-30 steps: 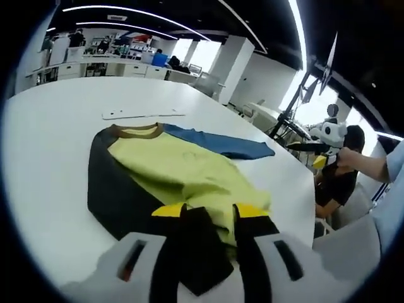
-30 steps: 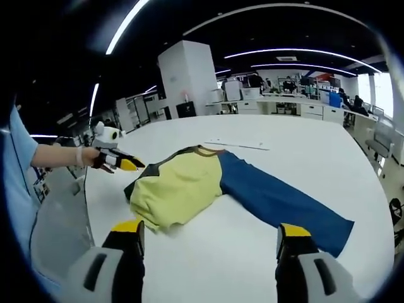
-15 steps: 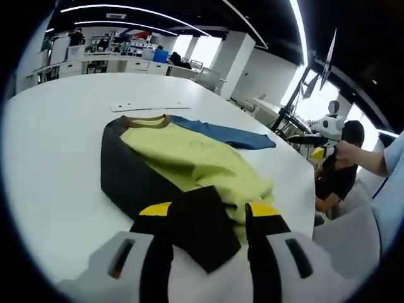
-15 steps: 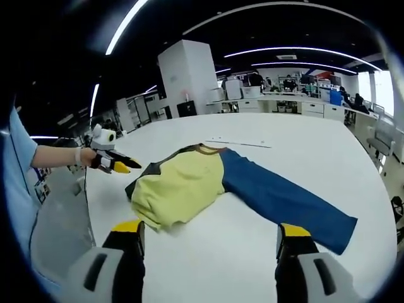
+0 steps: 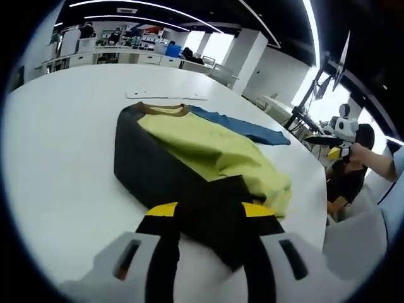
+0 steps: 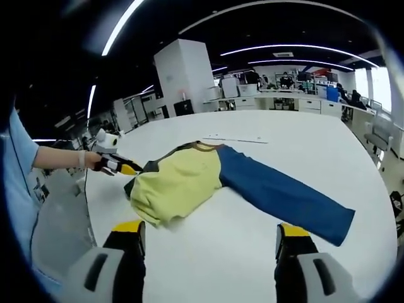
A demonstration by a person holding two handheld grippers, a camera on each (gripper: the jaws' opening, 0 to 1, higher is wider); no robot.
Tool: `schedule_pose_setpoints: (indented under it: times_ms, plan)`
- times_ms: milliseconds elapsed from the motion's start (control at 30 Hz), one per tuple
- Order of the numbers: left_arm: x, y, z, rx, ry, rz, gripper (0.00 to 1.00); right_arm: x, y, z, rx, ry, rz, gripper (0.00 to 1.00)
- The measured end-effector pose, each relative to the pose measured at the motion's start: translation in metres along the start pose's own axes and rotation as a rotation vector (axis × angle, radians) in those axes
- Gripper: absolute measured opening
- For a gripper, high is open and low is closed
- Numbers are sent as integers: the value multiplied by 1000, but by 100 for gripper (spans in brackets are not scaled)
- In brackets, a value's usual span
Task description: Fold the garment on the visible template until the final outline fits inside the template.
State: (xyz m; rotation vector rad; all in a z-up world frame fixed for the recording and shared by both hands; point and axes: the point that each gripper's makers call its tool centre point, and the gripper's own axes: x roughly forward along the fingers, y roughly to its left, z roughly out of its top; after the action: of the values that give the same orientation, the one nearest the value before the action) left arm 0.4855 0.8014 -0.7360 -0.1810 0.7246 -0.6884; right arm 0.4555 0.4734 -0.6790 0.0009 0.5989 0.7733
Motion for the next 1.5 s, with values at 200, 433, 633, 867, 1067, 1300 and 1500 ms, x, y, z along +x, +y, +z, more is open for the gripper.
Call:
schedule_pose_setpoints:
  times_ms: [200, 433, 633, 867, 1067, 1300, 1500]
  plan:
    - [4, 3, -5, -14, 6, 9, 29, -2, -1, -4, 16, 0, -12, 85]
    - [3, 8, -7, -52, -1, 28, 15, -1, 1, -6, 20, 7, -11, 85]
    - [0, 10, -7, -66, -8, 36, 7, 1, 3, -6, 15, 12, -6, 85]
    - [-5, 7, -6, -98, -22, 27, 0, 2, 5, -4, 15, 10, -1, 85]
    - [-10, 8, -4, -94, -23, 24, 0, 2, 5, 0, 7, 6, -4, 85]
    - [-29, 18, 1, -93, -39, 32, 0, 0, 6, 2, -1, 1, -9, 86]
    - [-65, 45, 2, -123, -66, 91, 0, 2, 10, 1, -5, 11, -6, 86]
